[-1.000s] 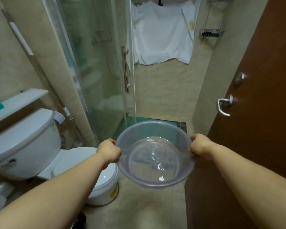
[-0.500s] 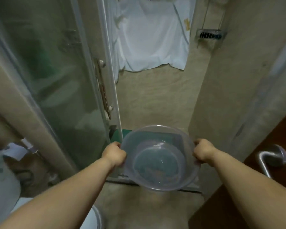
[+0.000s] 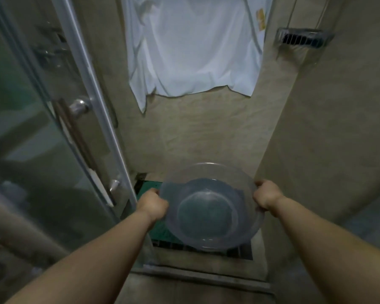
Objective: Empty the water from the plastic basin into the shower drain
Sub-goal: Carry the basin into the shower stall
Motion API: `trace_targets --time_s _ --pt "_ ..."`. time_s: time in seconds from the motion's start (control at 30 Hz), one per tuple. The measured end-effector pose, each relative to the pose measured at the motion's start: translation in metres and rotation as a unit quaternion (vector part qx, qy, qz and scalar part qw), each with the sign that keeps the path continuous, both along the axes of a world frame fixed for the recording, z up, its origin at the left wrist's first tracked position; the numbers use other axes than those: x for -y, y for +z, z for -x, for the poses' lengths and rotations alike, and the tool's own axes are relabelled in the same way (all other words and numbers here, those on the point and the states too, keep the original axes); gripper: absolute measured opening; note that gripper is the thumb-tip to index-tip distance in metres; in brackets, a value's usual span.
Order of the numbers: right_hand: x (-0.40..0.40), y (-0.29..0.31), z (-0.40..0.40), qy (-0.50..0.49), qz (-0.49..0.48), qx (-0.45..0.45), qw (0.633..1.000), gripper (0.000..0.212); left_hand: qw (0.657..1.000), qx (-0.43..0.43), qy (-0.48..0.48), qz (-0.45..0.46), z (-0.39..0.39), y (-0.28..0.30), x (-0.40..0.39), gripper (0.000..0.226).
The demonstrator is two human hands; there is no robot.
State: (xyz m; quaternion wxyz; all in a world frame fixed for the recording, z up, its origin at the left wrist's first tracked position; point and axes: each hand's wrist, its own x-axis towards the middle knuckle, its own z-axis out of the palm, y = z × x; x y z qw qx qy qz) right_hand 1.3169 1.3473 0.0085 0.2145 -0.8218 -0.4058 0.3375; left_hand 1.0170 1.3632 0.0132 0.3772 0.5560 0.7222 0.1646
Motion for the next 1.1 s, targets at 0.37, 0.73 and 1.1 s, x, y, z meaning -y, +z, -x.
trace_targets --time_s 0.37,0.73,1.1 --pt "-0.151 0.018 -0.019 0.002 -0.010 0.011 1.000 0.036 1.000 -0.016 -0.005 0.007 -0.034 -0.006 -0.163 0.029" --pt "-0.330 0.010 -0.019 0.127 0.033 0.019 0.991 0.053 0.995 0.000 0.104 0.002 -0.036 -0.017 -0.285 0.039" --pt "-0.515 -0.028 0.002 0.220 0.056 -0.168 0.959 0.045 0.962 -0.034 0.267 0.042 -0.036 -0.038 -0.359 0.040"
